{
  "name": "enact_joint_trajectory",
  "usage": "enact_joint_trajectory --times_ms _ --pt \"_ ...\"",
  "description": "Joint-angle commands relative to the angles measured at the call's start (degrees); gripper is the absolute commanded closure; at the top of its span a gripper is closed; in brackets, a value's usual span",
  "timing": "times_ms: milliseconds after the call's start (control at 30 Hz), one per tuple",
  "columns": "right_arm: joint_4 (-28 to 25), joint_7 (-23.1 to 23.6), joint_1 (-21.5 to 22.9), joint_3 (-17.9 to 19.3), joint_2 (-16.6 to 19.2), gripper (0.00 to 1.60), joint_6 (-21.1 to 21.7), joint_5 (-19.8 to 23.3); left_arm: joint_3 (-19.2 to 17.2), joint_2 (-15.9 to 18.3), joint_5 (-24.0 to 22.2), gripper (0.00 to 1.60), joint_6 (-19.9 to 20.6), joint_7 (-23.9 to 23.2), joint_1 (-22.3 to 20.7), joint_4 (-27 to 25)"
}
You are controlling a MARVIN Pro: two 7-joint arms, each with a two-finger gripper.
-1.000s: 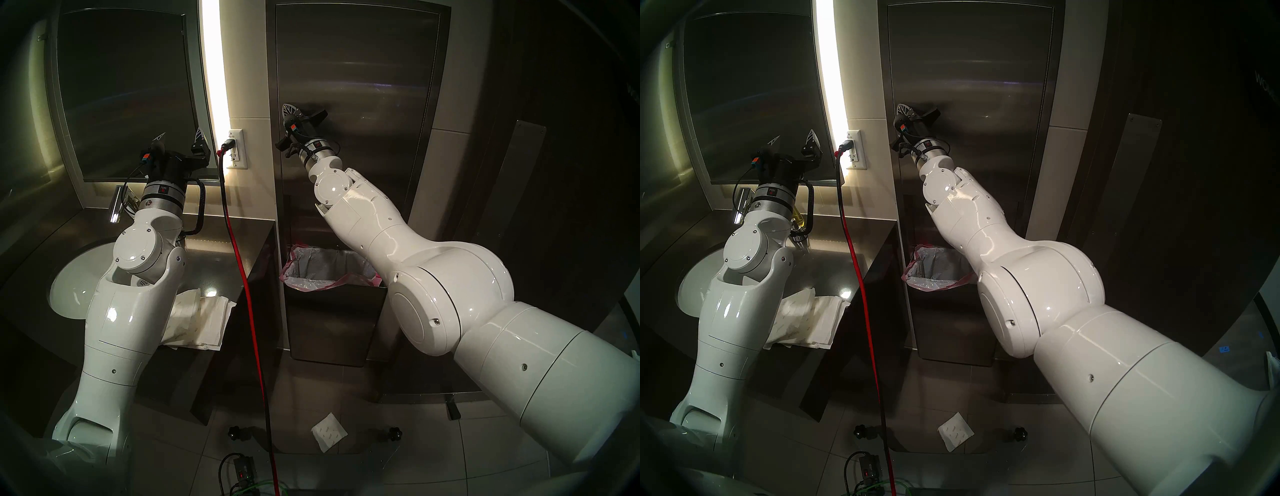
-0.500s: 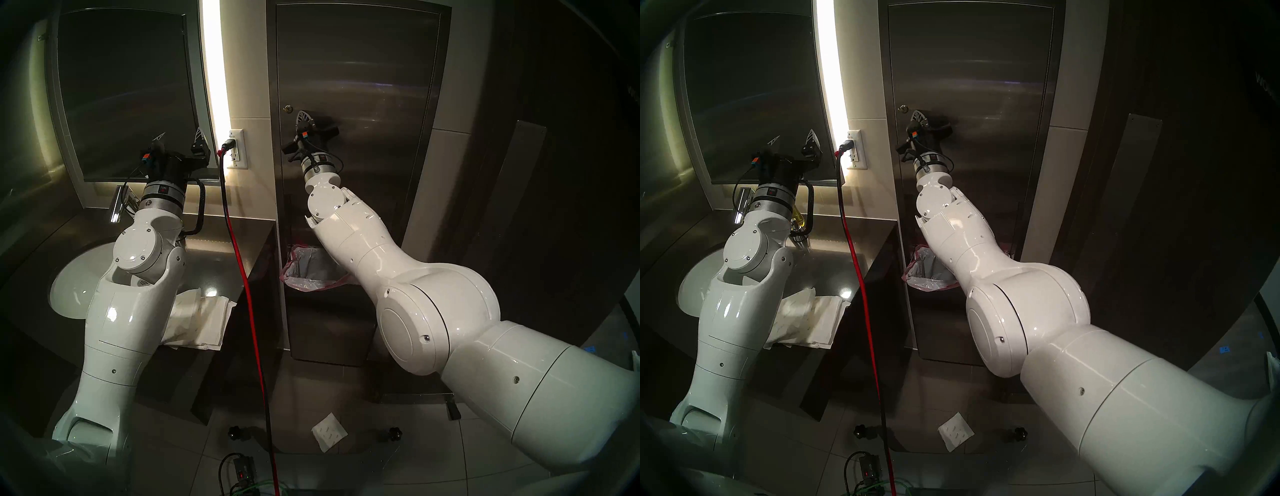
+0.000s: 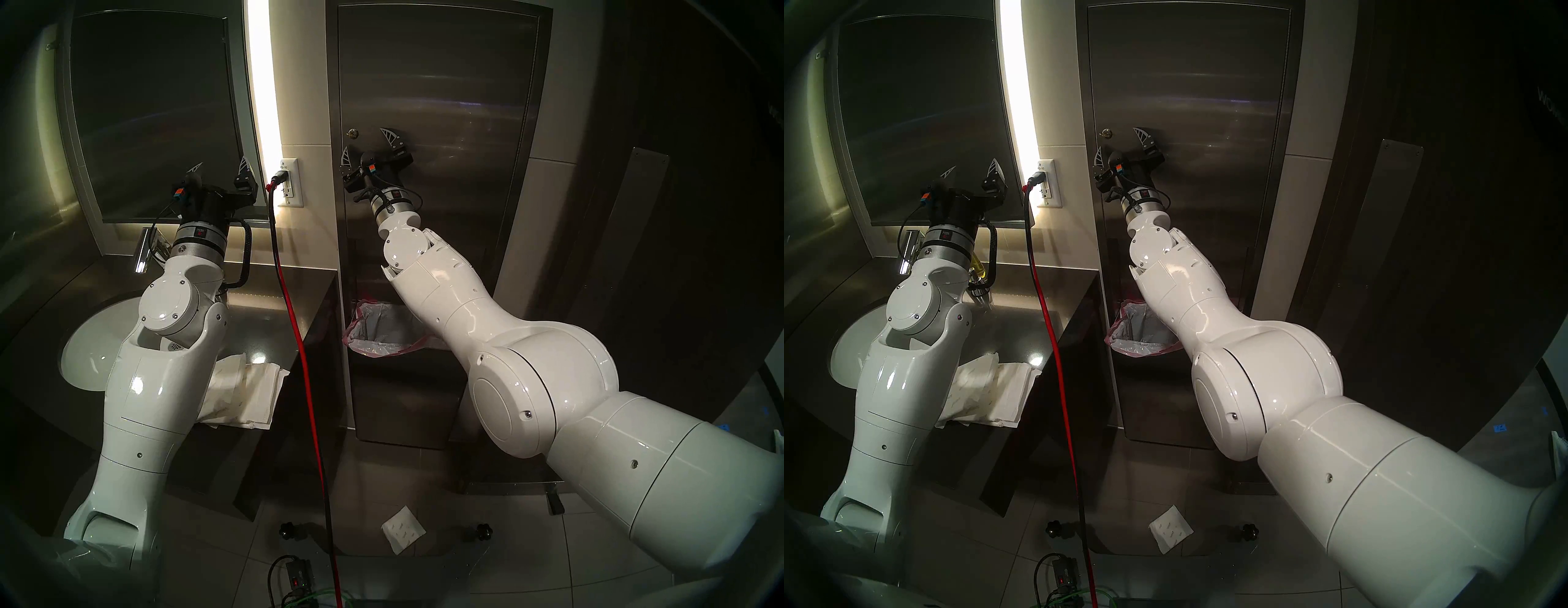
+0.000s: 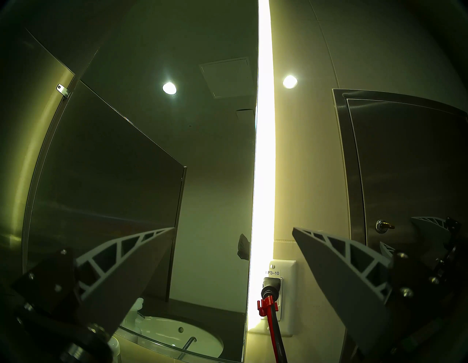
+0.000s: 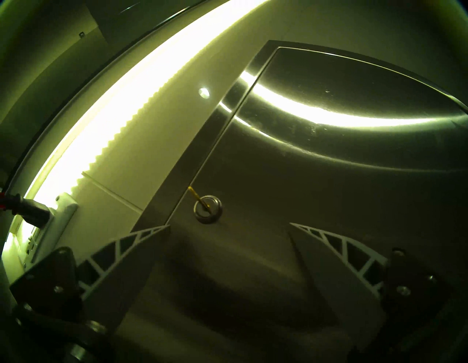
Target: Twist key and open towel dispenser
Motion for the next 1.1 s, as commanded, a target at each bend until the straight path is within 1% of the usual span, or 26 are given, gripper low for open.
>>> enact_joint_trajectory --times_ms 0,167,200,300,333,400,433,600,767,933,1067 --pt "0.73 1.08 4.75 -0.15 0.06 0.00 0.45 -0.31 -0.07 0.04 0.01 0.00 -0.06 -0.03 -0.86 -0.44" --pt "1.79 1.78 6.06 -0.29 0.13 0.01 -0.02 -0.40 -0.07 0.04 0.01 0.00 -0.06 -0.03 -0.86 -0.44" --pt "1.97 1.85 6.25 -0.35 0.13 0.26 -0.15 -0.45 -0.07 0.04 0.01 0.00 -0.06 -0.03 -0.86 -0.44" --pt "3.00 2.01 6.97 -0.36 0.02 0.65 -0.51 -0.46 -0.07 0.04 0.01 0.00 -0.06 -0.03 -0.87 -0.44" --pt "3.30 2.20 7.17 -0.39 0.00 0.80 -0.63 -0.47 -0.07 0.04 0.01 0.00 -0.06 -0.03 -0.87 -0.44" --pt "3.96 2.06 7.45 -0.40 -0.14 1.16 -0.94 -0.50 -0.07 0.04 0.01 0.00 -0.05 -0.03 -0.87 -0.44" --pt "4.40 2.11 7.49 -0.35 -0.21 1.60 -1.38 -0.48 -0.07 0.04 0.01 0.00 -0.05 -0.03 -0.88 -0.44" --pt "5.61 1.85 7.76 -0.21 -0.27 1.60 -2.20 -0.57 -0.07 0.04 0.01 0.00 -0.05 -0.03 -0.88 -0.44" --pt "6.98 2.03 9.03 0.05 -0.37 1.60 -2.65 -0.58 -0.07 0.04 0.01 0.00 -0.05 -0.03 -0.87 -0.44" --pt "8.68 2.22 10.24 1.27 -1.44 1.60 -2.43 0.66 -0.07 0.04 0.01 0.00 -0.06 -0.04 -0.86 -0.44" --pt "9.86 2.04 11.05 1.22 -2.07 1.60 -2.68 0.53 -0.07 0.04 0.01 0.00 -0.06 -0.03 -0.86 -0.44"
